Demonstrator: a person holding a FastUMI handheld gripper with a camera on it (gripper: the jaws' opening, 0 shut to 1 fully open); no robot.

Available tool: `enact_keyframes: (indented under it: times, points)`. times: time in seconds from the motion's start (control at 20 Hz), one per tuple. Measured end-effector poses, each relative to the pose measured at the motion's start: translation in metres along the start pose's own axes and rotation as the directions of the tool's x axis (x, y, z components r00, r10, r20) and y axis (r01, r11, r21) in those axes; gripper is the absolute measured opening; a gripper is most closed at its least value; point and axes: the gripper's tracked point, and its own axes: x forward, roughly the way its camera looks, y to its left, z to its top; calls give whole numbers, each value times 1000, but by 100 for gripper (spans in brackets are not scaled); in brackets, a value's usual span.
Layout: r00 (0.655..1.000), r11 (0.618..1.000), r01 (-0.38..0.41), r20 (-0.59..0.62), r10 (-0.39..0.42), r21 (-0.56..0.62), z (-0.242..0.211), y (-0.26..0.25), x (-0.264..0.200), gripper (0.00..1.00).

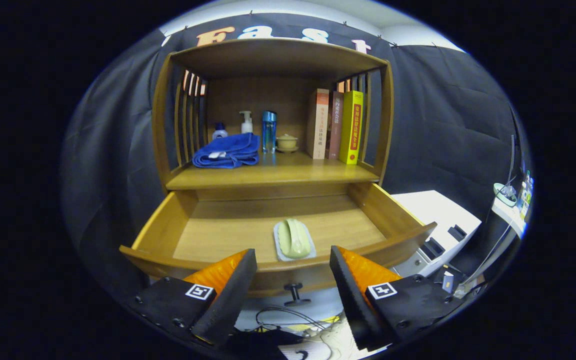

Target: Pull open the drawer, take out the items inside it, and place them on the countertop above the cabinet.

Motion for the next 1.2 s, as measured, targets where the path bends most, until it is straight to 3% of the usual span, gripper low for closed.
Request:
enact_keyframes:
  times: [0.5, 1.0, 1.2]
  points:
    - [993, 1000, -13, -121, 11, -15, 0, -11, 83, 99]
    - [947, 1000, -23, -321, 18, -10, -46, -16, 149, 99]
    - [923, 1000, -23, -384, 20, -5, -67, -14, 158, 77]
